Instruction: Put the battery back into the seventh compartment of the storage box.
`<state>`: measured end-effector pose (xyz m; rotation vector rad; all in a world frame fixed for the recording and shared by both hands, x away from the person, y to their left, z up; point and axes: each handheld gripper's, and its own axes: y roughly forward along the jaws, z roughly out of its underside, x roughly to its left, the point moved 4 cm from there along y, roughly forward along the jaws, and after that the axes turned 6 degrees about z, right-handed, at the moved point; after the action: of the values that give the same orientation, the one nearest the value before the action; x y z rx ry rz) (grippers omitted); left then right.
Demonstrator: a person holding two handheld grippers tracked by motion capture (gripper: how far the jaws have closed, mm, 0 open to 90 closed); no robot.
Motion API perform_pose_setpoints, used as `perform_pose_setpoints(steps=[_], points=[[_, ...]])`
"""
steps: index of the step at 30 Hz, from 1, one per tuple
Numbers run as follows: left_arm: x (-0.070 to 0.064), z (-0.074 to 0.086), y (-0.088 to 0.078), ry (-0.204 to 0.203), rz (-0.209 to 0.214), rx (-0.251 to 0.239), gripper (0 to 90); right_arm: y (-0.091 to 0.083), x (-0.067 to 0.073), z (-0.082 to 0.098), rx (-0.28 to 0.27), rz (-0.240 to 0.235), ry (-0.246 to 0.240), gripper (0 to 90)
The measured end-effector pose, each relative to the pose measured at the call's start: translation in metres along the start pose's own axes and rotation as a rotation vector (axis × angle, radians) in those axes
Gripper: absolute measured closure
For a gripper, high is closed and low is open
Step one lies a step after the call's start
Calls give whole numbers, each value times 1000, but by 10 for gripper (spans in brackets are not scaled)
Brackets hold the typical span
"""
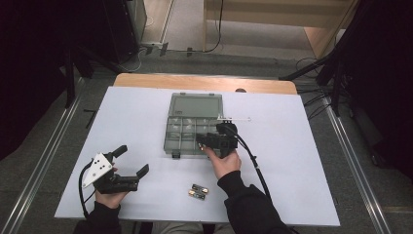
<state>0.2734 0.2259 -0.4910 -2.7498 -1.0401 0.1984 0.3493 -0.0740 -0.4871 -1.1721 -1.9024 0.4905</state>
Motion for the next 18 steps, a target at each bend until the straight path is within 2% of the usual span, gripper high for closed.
perform_pose_setpoints(steps=[1, 2, 4, 6, 8, 10, 15, 16, 17, 18], points=[[0, 0, 0, 0, 0, -2, 0, -1, 1, 0, 2, -11, -12, 293], [0, 0, 0, 1, 1, -2, 0, -2, 3, 1, 17, -53, -50, 123], [0, 0, 0, 2, 0, -1, 0, -5, 6, 4, 23, -68, -114, 2], [0, 0, 0, 1, 0, -1, 0, -8, 9, 6, 18, -53, -194, 0], [0, 0, 0, 1, 1, 0, 0, -12, 12, 9, 1, -14, -257, 0], [-1, 0, 0, 1, 1, -1, 0, -15, 14, 11, -4, 11, -290, 0], [-1, 0, 1, 0, 1, -2, 0, -20, 18, 15, 3, -13, -373, 0], [-1, 0, 1, 0, 1, -3, 0, -20, 20, 17, 20, -40, -421, 0], [-1, 0, 1, 0, 1, -2, 0, -20, 20, 17, 20, -40, -421, 0], [-1, 0, 1, 0, 1, -1, 0, -21, 22, 19, 29, -40, -452, 0]])
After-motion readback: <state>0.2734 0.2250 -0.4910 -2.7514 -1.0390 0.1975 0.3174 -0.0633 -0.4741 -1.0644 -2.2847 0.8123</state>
